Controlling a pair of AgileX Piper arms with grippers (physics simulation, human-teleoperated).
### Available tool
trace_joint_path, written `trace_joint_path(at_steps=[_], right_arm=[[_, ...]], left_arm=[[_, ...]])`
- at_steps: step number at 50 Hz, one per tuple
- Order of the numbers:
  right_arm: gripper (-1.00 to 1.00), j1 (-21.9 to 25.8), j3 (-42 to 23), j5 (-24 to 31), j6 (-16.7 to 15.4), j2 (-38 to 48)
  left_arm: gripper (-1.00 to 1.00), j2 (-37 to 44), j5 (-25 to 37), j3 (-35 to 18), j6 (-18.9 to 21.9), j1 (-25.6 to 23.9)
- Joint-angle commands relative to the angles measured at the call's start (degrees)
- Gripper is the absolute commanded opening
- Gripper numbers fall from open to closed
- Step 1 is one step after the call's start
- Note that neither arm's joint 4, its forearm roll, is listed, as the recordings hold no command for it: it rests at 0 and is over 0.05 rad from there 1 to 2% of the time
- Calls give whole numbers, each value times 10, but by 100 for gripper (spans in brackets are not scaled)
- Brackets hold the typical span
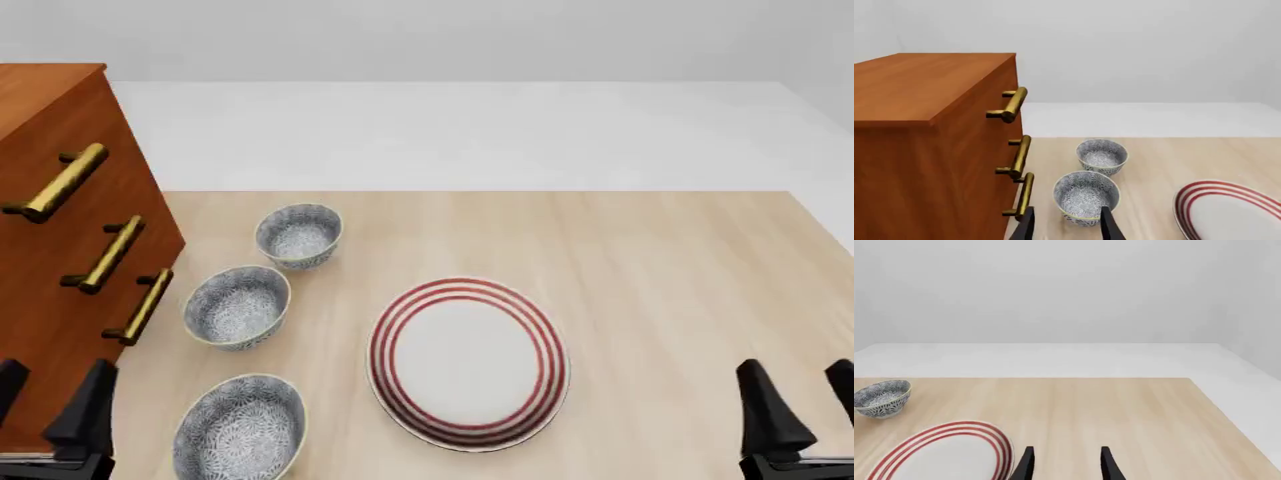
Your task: Open the top drawer of the cabinet.
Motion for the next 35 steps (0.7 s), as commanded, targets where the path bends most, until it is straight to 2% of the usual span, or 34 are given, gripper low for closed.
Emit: trace_joint_path(at_steps=[1,16,23,25,26,35], right_arm=[[100,0,-1,-1,0,3],[100,0,-1,-1,0,3],[100,0,-2,-1,0,3],[100,0,-1,-1,0,3],[100,0,-1,-1,0,3],[100,0,-1,-1,0,3]], left_arm=[[100,15,-10,-1,7,-1],[100,-4,-5,0,26,0],[100,-4,-23,-15,65,13],[100,-4,-19,-19,64,17],[100,-4,-26,-25,82,20],[100,-4,-38,-45,113,31]])
